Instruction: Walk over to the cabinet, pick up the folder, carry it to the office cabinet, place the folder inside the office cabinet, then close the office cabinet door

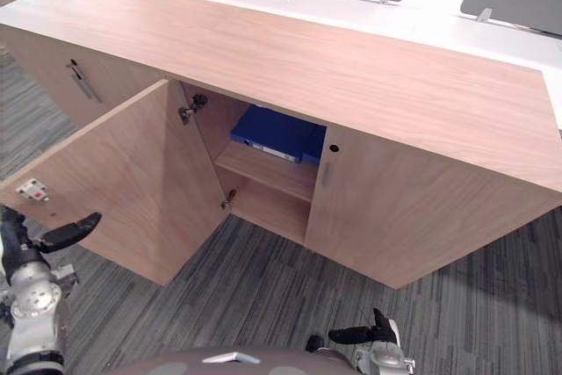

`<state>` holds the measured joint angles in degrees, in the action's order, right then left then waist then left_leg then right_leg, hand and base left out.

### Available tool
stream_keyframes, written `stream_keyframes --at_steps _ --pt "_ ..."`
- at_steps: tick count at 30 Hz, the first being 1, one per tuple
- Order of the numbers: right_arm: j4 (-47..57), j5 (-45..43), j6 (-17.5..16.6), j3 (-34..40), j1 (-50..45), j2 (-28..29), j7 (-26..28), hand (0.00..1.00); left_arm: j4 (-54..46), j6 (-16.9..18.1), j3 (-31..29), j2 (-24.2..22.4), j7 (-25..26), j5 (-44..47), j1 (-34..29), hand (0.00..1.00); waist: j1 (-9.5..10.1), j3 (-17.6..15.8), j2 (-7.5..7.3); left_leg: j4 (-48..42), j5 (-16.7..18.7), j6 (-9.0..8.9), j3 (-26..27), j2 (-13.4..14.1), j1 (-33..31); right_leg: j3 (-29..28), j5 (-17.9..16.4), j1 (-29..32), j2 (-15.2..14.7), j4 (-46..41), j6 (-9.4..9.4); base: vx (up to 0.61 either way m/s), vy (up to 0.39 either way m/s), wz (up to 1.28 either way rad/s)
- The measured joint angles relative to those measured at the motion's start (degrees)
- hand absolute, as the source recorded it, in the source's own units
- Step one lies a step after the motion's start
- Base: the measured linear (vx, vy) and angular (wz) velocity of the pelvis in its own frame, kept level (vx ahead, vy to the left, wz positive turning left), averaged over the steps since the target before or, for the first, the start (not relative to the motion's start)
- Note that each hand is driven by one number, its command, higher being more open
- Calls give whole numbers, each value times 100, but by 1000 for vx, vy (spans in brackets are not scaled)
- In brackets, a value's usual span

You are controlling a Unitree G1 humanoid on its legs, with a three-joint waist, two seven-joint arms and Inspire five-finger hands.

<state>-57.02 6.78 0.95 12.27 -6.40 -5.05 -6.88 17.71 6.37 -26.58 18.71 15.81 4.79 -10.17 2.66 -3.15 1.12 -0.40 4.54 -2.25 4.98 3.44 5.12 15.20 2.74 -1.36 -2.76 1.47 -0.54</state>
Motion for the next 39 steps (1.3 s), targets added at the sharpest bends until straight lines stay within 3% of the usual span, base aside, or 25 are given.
stream_keyframes --at_steps 8,16,25,32,39 --pt "0 47 3 -1 -2 17 42 100 -752 242 826 -803 -146 152 -1035 100 33 5 41 6 -14 -19 -84 -42 -20 27 53 -74 -39 104 -83 -47 6 6" --pt "5 110 3 -124 3 -20 45 100 -744 181 1508 -976 -521 178 -1560 100 34 4 45 -4 -23 -21 -26 -78 -97 -199 85 12 -54 163 -186 -25 9 -2" --pt "20 223 2 -218 24 -35 37 100 183 -438 2284 -764 -784 -336 -1530 100 -96 5 52 -187 89 -1 429 -94 -32 -685 264 115 -48 185 -190 -22 21 -26" --pt "27 220 15 -210 -82 -104 14 100 774 -571 3244 -665 -1088 -612 -822 100 -378 5 54 -303 201 -5 852 -82 -99 -1201 309 336 -1 180 -242 -50 10 -33" --pt "-6 196 26 -66 -185 -74 8 100 800 -563 3476 -654 -1167 -779 258 100 -744 44 150 -297 297 1 1274 -41 -24 -1611 541 377 117 401 -186 61 -5 -36"
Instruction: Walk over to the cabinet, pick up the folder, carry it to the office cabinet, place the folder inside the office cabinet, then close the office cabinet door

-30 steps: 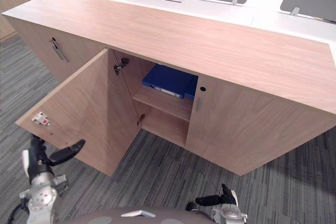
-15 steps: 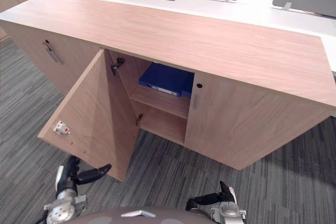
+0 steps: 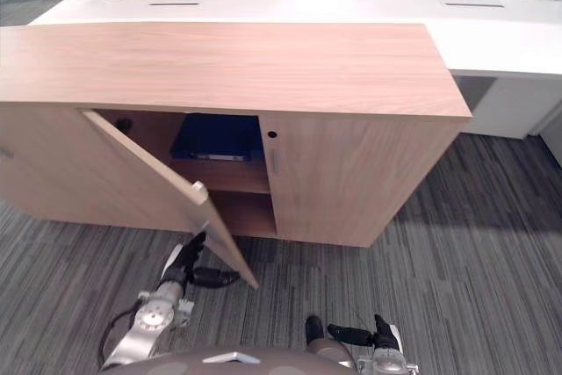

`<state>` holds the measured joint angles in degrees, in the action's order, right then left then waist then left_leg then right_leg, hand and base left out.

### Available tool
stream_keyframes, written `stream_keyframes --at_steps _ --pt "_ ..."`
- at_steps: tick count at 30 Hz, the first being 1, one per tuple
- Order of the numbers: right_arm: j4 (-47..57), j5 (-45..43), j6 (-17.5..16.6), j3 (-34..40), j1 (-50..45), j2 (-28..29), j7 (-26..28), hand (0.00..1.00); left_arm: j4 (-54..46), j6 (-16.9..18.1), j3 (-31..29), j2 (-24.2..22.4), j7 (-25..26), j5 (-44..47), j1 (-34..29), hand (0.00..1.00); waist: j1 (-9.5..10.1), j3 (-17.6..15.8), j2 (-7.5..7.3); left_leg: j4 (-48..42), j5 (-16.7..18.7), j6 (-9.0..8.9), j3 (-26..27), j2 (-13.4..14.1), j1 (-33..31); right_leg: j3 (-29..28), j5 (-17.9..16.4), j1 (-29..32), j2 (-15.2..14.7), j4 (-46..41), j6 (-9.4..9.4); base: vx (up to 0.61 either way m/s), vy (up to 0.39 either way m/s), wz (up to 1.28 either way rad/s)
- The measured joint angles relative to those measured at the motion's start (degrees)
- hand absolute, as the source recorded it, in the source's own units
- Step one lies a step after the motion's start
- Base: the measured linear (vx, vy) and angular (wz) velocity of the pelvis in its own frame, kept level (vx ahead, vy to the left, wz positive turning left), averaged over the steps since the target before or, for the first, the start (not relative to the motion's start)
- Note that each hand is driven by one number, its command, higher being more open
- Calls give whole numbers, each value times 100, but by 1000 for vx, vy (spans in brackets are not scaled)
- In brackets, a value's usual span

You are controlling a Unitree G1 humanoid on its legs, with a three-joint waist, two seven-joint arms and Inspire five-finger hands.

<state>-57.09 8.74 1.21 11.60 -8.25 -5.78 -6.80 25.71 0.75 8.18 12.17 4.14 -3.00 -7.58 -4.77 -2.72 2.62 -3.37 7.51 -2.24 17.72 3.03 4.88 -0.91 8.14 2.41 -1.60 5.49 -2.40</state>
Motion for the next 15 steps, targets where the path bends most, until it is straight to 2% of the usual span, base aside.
stream_keyframes --at_steps 6,10,15 --pt "-2 -3 -18 75 33 16 -6 100 607 5 44 302 79 -238 1076 100 -154 -8 43 12 21 -12 19 14 24 -69 3 44 66 0 4 50 -19 -11" --pt "-10 -156 -25 80 39 -12 -21 100 1331 -1 29 527 307 -335 1845 100 -240 -39 89 16 28 -20 19 13 16 -79 17 65 61 8 22 -37 -5 -2" --pt "-16 -324 -56 80 36 8 -90 100 1877 -1 -66 654 589 -295 2312 100 -390 -88 71 30 73 -86 62 62 -4 -140 39 146 95 35 52 -73 -25 -7"
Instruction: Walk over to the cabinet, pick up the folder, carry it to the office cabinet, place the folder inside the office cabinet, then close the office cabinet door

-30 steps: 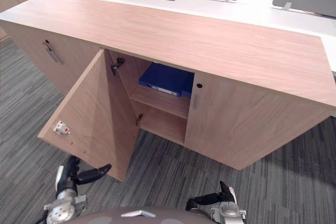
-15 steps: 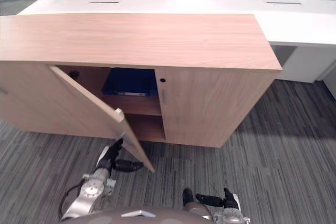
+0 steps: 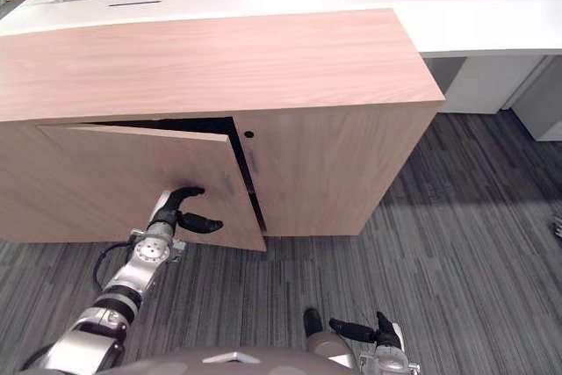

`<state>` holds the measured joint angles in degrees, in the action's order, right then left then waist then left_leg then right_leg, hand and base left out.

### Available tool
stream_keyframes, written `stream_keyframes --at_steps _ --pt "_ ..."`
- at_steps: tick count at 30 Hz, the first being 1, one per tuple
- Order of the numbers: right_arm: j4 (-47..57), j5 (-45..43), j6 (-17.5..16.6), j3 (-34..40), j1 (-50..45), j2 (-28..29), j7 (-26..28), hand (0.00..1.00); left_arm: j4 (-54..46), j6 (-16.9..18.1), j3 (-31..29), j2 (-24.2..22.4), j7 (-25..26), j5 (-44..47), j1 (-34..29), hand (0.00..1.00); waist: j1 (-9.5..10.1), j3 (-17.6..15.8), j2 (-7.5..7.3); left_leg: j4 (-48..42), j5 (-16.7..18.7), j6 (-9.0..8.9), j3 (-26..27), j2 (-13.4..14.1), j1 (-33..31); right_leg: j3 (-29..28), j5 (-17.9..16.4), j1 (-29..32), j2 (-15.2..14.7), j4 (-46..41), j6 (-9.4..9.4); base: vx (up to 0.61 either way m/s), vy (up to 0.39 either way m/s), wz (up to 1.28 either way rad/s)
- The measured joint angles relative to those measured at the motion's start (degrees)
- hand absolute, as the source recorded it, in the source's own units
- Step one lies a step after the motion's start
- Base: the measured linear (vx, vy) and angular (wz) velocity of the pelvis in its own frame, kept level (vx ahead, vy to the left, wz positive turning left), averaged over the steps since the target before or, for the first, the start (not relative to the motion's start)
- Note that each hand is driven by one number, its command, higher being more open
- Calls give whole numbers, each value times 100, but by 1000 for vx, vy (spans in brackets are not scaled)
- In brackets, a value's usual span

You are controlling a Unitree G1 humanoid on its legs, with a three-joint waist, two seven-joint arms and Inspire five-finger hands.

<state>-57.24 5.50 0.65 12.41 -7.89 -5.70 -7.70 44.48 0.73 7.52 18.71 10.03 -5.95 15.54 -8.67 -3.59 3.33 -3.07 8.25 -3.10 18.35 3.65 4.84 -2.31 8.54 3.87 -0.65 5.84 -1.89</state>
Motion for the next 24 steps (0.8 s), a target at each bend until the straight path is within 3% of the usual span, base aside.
stream_keyframes --at_steps 9,12,18,22,24 --pt "-4 -118 -2 15 27 34 -51 100 90 8 -219 -14 138 324 225 100 -74 -146 -26 120 -50 -43 5 100 19 32 -16 22 98 -19 26 23 -22 -1" --pt "-56 -118 -1 90 41 36 -60 100 6 24 -218 -243 129 425 117 100 -73 -154 -21 151 -56 -51 -32 102 29 99 -16 7 103 -20 26 21 -2 6" --pt "-114 -121 55 269 57 108 -112 100 -181 99 -211 -790 -112 563 -897 100 -76 -195 -80 141 -57 -49 -153 99 90 257 -25 -111 79 3 34 -40 2 9" --pt "-136 -125 55 271 90 154 -136 100 108 98 -267 -894 -287 593 -1627 100 95 -289 -223 -112 -37 -79 -197 112 -9 232 -69 -131 64 3 93 -90 -30 3" --pt "-251 -144 55 266 178 166 -141 100 712 102 -628 -996 -321 528 -1807 100 221 -358 -329 -464 -36 -78 -703 78 -124 188 -102 -199 40 5 90 -105 -45 1"
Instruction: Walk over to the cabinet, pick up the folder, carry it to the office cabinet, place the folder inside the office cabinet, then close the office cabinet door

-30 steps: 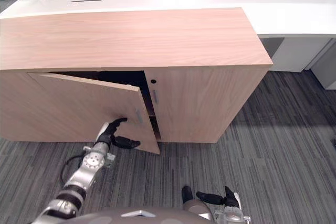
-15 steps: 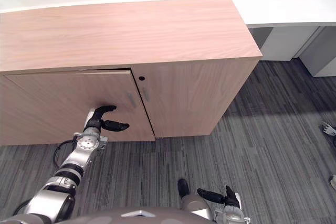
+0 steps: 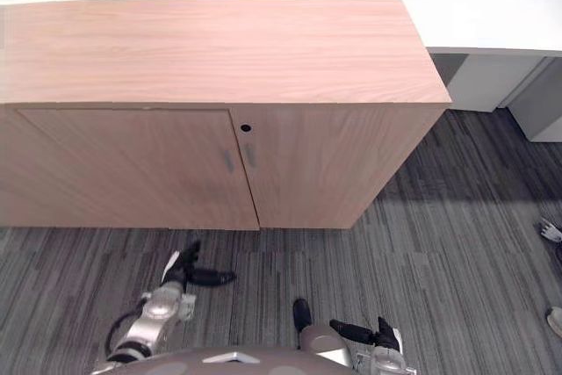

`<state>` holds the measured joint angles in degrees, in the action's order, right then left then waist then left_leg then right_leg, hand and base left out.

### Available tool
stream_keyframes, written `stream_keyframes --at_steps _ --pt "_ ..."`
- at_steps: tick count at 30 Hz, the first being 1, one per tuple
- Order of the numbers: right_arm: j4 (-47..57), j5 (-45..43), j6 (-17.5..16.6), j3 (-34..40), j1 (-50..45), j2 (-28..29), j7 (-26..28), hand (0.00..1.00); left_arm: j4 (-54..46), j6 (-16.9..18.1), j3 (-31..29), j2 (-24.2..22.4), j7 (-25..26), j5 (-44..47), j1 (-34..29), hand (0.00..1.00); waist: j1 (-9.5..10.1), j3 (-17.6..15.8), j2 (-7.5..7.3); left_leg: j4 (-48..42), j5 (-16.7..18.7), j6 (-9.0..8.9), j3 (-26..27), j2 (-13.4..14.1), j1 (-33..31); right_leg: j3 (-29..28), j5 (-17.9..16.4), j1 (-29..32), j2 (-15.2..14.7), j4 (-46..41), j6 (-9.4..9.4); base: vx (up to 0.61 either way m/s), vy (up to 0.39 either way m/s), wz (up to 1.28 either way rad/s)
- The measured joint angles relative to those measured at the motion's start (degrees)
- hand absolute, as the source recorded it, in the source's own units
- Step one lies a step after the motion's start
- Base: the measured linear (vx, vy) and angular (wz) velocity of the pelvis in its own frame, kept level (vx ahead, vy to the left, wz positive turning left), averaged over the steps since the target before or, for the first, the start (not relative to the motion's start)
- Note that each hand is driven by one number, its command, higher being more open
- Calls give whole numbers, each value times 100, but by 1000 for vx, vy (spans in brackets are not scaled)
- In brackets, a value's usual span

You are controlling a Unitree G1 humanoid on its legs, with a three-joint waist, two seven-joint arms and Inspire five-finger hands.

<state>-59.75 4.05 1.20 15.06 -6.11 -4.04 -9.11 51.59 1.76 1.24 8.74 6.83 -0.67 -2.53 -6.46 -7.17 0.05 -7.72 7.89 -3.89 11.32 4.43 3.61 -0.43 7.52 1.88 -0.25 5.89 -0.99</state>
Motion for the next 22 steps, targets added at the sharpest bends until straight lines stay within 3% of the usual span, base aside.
stream_keyframes --at_steps 4,6,9,16,22 --pt "-22 1 -21 -1 133 -26 5 100 776 -14 -509 -35 -52 -250 -198 100 145 -80 -14 -198 0 0 -573 -50 -80 -200 23 8 11 2 -2 -104 -16 -10" --pt "-106 1 -28 1 199 -91 11 100 992 -22 -889 -87 -91 -397 -407 100 224 -100 82 1 141 -11 -600 -16 13 -266 97 57 74 4 -48 -88 40 -15" --pt "-131 10 -23 3 216 -70 22 100 1036 -17 -1370 -237 -97 -395 -513 100 326 -103 54 130 242 21 -459 -44 122 -451 179 90 99 5 -53 -75 44 -38" --pt "-223 4 7 95 71 -115 34 100 1060 -10 -1396 -357 -101 -387 -493 100 291 -13 196 262 299 -53 -400 6 334 -610 156 76 213 2 -18 33 31 -23" --pt "-308 5 -1 160 162 -118 42 100 1062 -11 -1392 -359 -100 -297 -439 100 314 3 193 319 299 -48 -501 73 494 -586 138 -23 326 -1 38 110 29 -3"
